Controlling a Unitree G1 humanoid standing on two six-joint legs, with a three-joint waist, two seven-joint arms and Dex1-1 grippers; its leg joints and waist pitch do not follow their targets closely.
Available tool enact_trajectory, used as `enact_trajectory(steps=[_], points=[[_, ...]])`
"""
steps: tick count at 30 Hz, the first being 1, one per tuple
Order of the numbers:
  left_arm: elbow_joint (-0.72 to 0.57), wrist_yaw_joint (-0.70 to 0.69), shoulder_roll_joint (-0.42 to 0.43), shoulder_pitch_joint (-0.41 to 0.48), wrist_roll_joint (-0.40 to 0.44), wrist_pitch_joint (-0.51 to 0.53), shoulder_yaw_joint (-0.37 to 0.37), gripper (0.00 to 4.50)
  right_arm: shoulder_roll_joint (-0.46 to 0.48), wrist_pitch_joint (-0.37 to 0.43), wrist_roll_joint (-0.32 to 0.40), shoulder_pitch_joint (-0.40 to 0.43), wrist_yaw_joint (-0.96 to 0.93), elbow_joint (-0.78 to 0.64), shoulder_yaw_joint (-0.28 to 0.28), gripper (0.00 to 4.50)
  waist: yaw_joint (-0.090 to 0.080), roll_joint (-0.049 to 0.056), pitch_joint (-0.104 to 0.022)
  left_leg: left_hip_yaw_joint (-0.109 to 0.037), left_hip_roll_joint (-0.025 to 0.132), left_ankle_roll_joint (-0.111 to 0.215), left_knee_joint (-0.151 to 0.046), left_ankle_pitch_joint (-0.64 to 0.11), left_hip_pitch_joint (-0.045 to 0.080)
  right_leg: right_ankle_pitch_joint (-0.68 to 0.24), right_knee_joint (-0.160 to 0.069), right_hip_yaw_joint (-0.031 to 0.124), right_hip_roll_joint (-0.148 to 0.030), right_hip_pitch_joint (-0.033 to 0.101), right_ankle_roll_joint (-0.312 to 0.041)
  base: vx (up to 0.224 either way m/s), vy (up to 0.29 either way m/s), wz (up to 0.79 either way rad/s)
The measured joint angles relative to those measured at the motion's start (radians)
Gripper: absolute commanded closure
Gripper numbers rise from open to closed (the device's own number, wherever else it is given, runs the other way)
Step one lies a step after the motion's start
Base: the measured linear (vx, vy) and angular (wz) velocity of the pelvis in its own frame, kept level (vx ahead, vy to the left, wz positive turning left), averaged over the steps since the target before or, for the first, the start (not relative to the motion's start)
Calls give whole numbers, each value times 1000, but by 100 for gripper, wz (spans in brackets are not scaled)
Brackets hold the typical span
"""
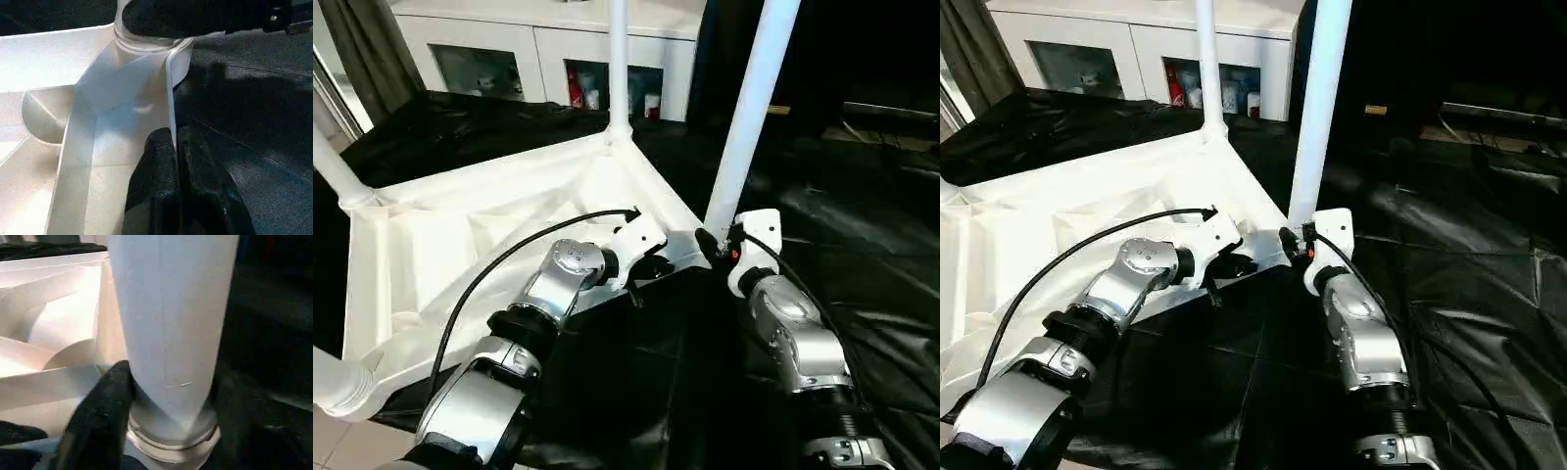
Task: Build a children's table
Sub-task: Rotate leg to tighten
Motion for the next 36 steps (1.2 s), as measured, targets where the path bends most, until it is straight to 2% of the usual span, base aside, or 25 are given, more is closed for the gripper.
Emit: enact_trajectory(steps=[1, 2, 4, 15, 20, 28, 29, 36], points=[[-2, -6, 0, 0, 0, -2, 0, 450, -20, -2, 1, 0, 30, 1, 5, 144, 1, 0, 0, 0, 0, 0, 0, 0, 0, 0, 0, 0, 0, 0, 0, 0, 0, 0], [-4, -12, 2, 0, 0, -4, 0, 450, -47, -3, 2, 0, 65, 1, 15, 144, 2, 0, 0, 0, 0, 0, -1, 0, 0, 0, 0, 0, 0, -1, 0, 0, 0, 0], [-14, -56, 18, 3, -6, -14, -2, 450, -161, -15, 12, 1, 224, 2, 56, 144, 8, -1, 2, 0, 0, 0, -1, 0, -2, 0, 0, 0, 0, -2, 0, 0, 0, 0], [-66, -301, 134, 27, -54, -76, -12, 450, -422, -15, 137, 21, 727, -20, 77, 144, 15, 0, 7, 1, 6, 6, -2, 3, -8, 3, 3, -4, 3, -9, -3, 0, 0, 0], [-104, -388, 173, 43, -76, -75, -20, 450, -441, -10, 165, 18, 829, -20, 91, 144, 15, -4, 12, 2, 7, 6, 0, 3, -8, 3, 3, -4, 2, -9, -3, 0, 0, 0], [-158, -446, 187, 66, -83, -50, -23, 450, -438, -8, 178, -8, 882, -20, 125, 144, 22, -6, 14, 3, 7, 6, -1, 3, -9, 3, 3, -4, 2, -11, -3, 0, 0, 0], [-164, -451, 187, 68, -84, -48, -24, 450, -436, -5, 179, -8, 886, -20, 127, 169, 24, -6, 14, 3, 7, 6, -1, 3, -9, 3, 3, -4, 2, -11, -3, 0, 0, 0], [-189, -467, 199, 80, -90, -33, -29, 450, -437, 3, 181, -12, 902, -18, 129, 226, 32, -9, 16, 3, 7, 6, 0, 3, -8, 3, 4, -4, 2, -11, -3, 0, 0, 0]])
